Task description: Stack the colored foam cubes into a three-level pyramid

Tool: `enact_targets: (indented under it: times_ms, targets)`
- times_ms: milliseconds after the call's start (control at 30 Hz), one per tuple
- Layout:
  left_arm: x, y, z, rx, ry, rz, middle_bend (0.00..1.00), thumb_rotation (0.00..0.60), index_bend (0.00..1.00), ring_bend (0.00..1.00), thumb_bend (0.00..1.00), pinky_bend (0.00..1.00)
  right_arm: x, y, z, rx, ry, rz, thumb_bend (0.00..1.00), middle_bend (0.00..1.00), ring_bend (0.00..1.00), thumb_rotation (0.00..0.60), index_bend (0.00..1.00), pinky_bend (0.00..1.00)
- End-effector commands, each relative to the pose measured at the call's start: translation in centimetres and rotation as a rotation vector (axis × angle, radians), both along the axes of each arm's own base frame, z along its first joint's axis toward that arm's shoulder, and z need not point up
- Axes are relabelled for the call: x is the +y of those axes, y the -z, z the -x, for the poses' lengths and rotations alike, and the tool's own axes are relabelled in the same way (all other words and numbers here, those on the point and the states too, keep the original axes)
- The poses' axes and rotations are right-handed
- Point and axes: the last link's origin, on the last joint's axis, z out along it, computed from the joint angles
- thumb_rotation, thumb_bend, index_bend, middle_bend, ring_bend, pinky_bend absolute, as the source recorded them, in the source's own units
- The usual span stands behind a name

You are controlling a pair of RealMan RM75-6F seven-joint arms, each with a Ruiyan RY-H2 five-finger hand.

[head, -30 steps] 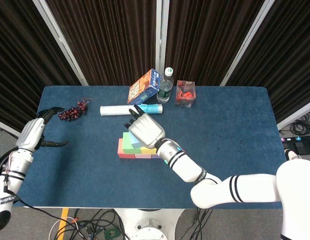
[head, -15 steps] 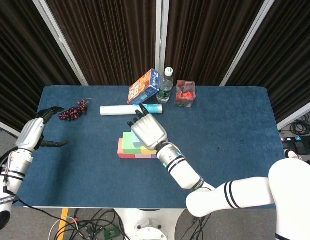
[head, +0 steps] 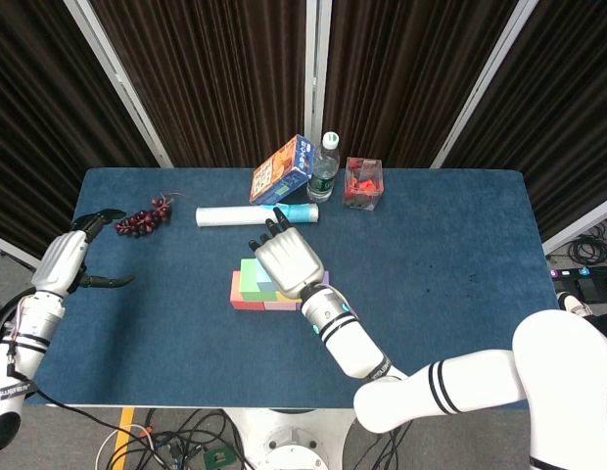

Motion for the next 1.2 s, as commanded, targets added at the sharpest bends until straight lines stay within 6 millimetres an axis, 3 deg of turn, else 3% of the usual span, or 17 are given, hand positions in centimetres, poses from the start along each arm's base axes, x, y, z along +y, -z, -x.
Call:
enact_targets:
  times_ms: [33,1067,1200]
  targets:
    - [0.00,-0.02,0.04,-0.002,-0.001,-0.002,0.12,0.600,0.17,0.16,0.06,0.09,-0.04,0.11,-0.05,0.005,0.000,0.003,0.06,0.43,0.13,0.600,0.30,0.00]
    - [-0.03,0.15,0.38,-0.008,-0.009,0.003,0.12,0.600,0.17,0.16,0.06,0.09,0.02,0.51,-0.53,0.017,0.010,-0.002,0.06,0.41,0.13,0.600,0.27,0.00]
    - [0.00,0.12,0.35,-0.007,-0.009,0.002,0.12,0.600,0.17,0.16,0.06,0.09,0.13,0.65,-0.42,0.030,0.012,-0.011,0.05,0.38,0.13,0.600,0.20,0.00]
